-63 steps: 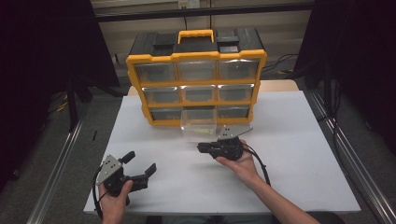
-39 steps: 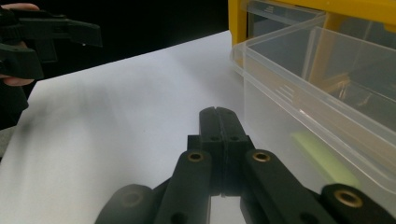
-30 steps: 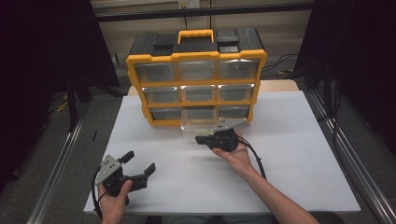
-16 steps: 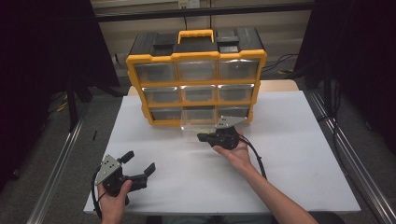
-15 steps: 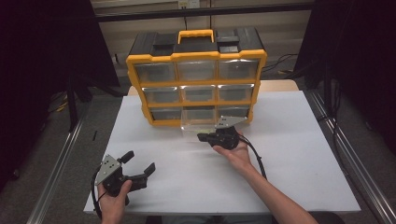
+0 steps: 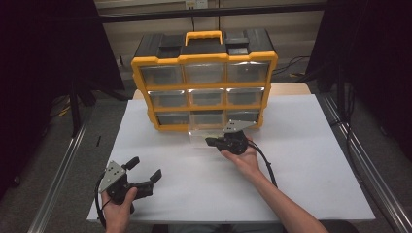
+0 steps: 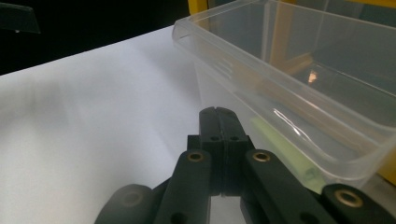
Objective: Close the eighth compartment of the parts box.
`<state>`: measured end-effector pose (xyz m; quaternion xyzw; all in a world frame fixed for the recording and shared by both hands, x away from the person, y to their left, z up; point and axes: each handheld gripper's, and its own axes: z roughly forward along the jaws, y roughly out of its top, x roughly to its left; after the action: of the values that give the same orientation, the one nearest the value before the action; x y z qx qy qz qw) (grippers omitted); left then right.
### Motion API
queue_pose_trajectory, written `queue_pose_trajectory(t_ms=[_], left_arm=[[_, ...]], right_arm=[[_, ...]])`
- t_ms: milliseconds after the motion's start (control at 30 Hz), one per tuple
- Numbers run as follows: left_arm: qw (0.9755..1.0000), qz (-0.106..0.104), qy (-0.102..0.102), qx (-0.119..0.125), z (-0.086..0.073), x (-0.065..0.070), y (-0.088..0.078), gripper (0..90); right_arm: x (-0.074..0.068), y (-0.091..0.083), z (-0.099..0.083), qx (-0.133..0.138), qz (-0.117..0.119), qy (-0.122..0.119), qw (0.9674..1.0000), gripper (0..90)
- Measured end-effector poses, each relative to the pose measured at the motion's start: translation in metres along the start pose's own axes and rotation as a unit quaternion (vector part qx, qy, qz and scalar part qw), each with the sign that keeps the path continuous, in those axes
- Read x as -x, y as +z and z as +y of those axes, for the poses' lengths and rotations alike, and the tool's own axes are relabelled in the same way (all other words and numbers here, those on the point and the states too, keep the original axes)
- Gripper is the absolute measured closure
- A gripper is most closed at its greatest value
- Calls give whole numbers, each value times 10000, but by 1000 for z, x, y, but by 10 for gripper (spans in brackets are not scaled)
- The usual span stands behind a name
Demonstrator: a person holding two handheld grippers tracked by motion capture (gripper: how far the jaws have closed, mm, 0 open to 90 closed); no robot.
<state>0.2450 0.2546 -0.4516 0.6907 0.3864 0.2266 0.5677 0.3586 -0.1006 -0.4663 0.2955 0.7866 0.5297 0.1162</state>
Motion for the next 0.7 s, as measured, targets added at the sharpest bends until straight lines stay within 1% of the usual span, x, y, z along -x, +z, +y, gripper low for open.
queue_pose_trajectory(t_ms=[67,233,267,333,400,533,700], left_arm=[[10000,-22,-29,-8,0,0,0,41],[10000,-1,10,3,0,0,0,41],[10000,0,12,0,0,0,0,41],[10000,-37,-7,-7,0,0,0,41],[10000,-5,-6,-14,0,0,0,41],[10000,6,1,-15,0,0,0,41],[10000,-1,-3,-15,0,0,0,41]], right_arm=[[1,1,0,-2,-3,14,10000,900],[4,2,-1,39,-72,74,9999,900],[4,2,-1,45,-55,108,9999,900],[5,3,-1,49,-43,106,9999,900],[5,4,-2,32,-17,113,9999,900],[6,5,-2,59,-52,147,9999,900],[6,6,-1,75,-77,133,9999,900]])
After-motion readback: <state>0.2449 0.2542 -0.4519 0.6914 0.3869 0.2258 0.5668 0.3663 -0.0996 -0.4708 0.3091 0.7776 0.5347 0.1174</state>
